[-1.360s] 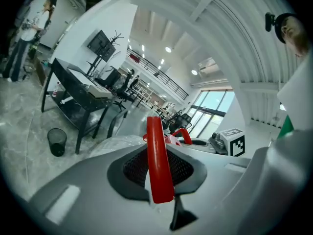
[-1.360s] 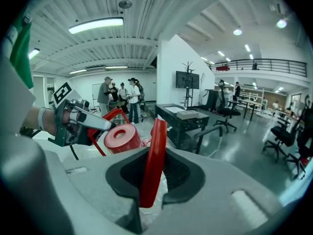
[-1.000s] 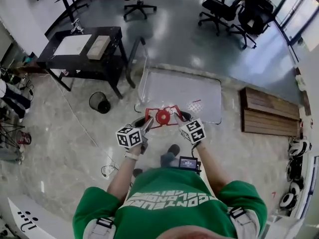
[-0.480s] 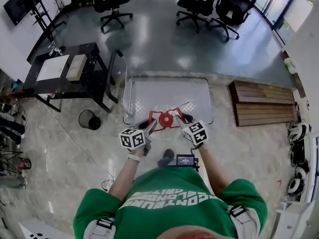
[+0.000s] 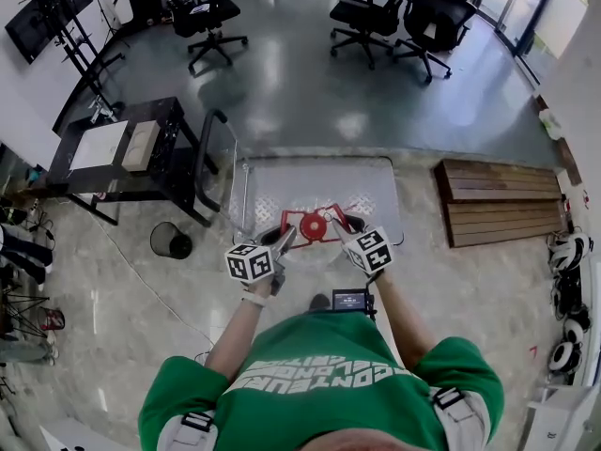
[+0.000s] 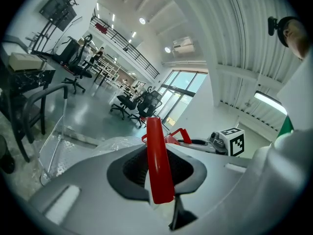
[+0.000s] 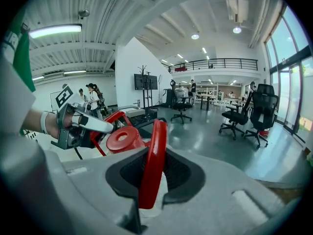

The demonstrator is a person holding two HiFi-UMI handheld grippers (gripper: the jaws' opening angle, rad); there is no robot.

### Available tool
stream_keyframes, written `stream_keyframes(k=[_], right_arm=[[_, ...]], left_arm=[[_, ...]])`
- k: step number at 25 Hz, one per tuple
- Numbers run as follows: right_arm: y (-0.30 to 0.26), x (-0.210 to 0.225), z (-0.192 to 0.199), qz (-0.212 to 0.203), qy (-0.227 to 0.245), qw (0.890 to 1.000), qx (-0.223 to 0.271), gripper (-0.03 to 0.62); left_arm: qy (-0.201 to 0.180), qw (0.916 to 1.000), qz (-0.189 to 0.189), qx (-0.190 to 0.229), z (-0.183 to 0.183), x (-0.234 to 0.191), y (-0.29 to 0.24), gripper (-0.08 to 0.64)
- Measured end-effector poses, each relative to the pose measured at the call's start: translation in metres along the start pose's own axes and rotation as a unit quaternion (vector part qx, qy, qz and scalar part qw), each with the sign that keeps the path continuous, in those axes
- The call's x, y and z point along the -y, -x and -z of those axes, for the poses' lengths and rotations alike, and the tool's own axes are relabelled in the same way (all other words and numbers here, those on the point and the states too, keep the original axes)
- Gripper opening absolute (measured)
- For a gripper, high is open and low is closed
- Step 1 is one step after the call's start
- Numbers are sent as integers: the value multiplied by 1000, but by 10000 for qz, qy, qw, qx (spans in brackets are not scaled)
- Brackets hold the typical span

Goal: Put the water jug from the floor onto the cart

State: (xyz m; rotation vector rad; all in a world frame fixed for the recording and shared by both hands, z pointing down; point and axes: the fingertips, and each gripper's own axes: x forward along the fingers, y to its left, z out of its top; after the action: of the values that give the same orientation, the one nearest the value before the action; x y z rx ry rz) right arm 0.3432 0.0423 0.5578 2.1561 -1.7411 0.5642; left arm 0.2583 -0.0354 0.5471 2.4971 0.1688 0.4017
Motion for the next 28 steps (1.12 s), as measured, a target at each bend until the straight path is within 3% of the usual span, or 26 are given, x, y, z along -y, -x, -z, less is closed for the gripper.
stream_keyframes(k=[15,28], right_arm=[[-6,33,-6,-203,98,9997,48,58],[6,45,-3,-141,-16,9999,12,60]], left_arm=[[-36,9998,-213,-22,-9,4,-31,81],[-120,9997,-11,-210,-8,13,-49,83]])
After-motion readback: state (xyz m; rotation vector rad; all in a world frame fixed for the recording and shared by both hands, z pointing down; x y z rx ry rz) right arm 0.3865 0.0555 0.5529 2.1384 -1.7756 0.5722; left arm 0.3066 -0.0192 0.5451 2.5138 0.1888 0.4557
